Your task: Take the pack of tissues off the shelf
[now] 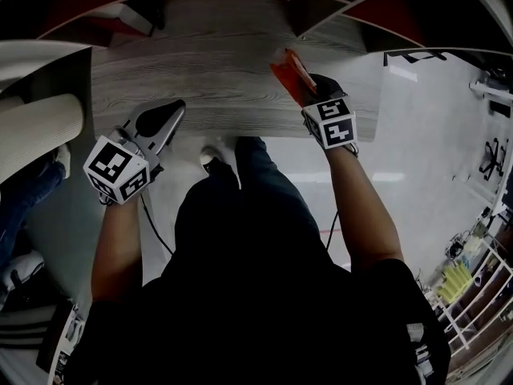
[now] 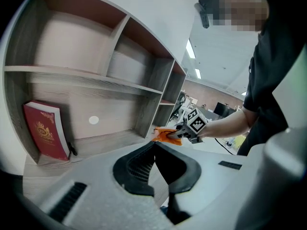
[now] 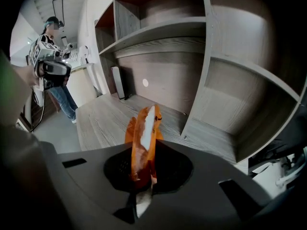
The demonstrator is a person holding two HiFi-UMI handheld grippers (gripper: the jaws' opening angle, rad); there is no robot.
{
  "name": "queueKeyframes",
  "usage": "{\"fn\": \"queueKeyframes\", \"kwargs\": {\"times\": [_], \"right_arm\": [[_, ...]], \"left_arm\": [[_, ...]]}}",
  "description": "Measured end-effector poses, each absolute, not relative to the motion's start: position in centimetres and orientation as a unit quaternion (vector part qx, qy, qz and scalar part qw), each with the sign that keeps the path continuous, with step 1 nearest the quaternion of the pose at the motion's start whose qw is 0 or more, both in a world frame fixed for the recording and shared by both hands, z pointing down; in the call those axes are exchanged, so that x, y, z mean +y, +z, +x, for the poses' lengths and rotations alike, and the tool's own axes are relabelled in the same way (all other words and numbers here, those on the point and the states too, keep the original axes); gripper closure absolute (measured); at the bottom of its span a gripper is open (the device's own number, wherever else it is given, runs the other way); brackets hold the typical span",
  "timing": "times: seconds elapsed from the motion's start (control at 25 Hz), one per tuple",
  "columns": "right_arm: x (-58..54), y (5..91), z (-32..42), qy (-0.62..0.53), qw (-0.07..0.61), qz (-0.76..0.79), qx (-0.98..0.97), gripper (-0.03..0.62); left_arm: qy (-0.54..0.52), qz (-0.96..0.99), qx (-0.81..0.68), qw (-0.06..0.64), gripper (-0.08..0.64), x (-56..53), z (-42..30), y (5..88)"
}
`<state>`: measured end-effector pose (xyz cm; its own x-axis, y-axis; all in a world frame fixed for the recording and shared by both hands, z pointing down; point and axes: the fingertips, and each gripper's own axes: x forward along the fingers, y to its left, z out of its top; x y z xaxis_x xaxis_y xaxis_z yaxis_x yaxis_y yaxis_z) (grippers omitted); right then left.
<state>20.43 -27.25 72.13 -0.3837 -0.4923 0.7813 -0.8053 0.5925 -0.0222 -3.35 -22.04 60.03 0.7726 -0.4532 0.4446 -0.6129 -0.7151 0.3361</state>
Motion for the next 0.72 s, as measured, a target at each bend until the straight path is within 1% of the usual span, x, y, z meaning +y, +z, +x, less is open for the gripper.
{"fn": "queueKeyframes", "kwargs": {"times": [0.44,0.72], "right_arm": [[-26.1,78.5,20.4,0.204,0.404,0.388,-0.803,0.574],[-25.5,80.6,20.1,0.197,0.406,0.39,-0.803,0.575]], "left_arm": [[0.157,0.907,-0.296,0.254,0.541,-21.8,-3.1,62.3],[0.163,0.909,-0.293,0.247,0.541,-21.7,-2.7,63.4]]}}
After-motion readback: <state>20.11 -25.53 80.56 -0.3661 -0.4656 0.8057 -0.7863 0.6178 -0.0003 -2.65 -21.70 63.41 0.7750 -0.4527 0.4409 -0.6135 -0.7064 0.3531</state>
